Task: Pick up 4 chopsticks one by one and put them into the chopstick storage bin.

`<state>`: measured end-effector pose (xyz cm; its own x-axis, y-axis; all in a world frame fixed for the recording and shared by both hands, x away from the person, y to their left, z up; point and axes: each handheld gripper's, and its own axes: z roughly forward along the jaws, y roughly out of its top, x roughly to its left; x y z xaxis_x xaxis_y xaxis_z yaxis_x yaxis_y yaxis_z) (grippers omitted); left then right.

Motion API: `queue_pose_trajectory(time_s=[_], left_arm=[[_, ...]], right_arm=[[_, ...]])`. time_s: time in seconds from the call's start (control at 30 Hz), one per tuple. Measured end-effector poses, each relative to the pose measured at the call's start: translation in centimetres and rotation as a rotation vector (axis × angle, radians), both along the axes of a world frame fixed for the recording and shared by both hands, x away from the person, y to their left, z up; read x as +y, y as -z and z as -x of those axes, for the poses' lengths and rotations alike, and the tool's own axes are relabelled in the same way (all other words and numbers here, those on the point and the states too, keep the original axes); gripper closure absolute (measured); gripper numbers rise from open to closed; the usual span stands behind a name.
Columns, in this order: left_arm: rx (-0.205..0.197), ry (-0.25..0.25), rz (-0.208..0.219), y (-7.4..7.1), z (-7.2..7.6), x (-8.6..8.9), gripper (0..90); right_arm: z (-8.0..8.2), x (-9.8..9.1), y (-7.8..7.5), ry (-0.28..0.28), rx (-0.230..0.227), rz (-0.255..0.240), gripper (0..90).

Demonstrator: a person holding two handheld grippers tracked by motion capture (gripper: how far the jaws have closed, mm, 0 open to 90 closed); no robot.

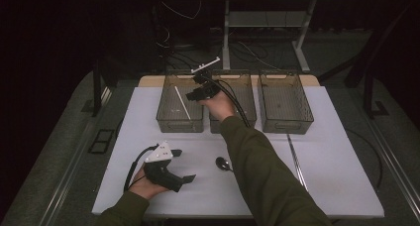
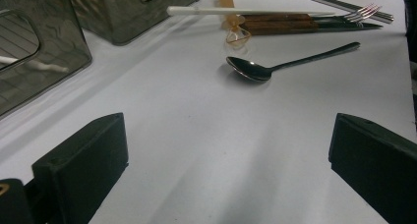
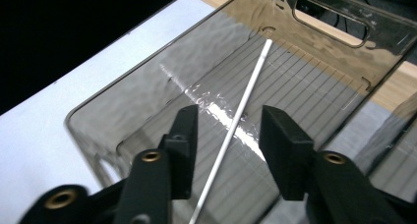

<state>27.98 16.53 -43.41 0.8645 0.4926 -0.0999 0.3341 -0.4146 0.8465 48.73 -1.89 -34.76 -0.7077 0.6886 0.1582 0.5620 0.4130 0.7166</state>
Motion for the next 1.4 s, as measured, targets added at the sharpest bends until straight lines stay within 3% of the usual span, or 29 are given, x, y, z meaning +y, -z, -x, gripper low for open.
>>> queue_pose_trajectory(time_s=[0.3, 0.67, 1.4], left_arm=[[0.008, -0.003, 0.003, 0.1, 0.0, -0.1, 0.1], [0.010, 0.001, -0.013, 0.3, -0.1, -0.1, 0.0], [0.017, -0.016, -0.006, 0.3, 0.0, -0.1, 0.0]], right_arm=[[1.8, -3.1, -1.0, -0.032, -0.007, -0.061, 43.4], [3.9, -7.0, -1.1, -0.056, -0.032, -0.058, 38.4], [8.0, -14.8, -1.2, -0.089, -0.077, -0.073, 38.3]])
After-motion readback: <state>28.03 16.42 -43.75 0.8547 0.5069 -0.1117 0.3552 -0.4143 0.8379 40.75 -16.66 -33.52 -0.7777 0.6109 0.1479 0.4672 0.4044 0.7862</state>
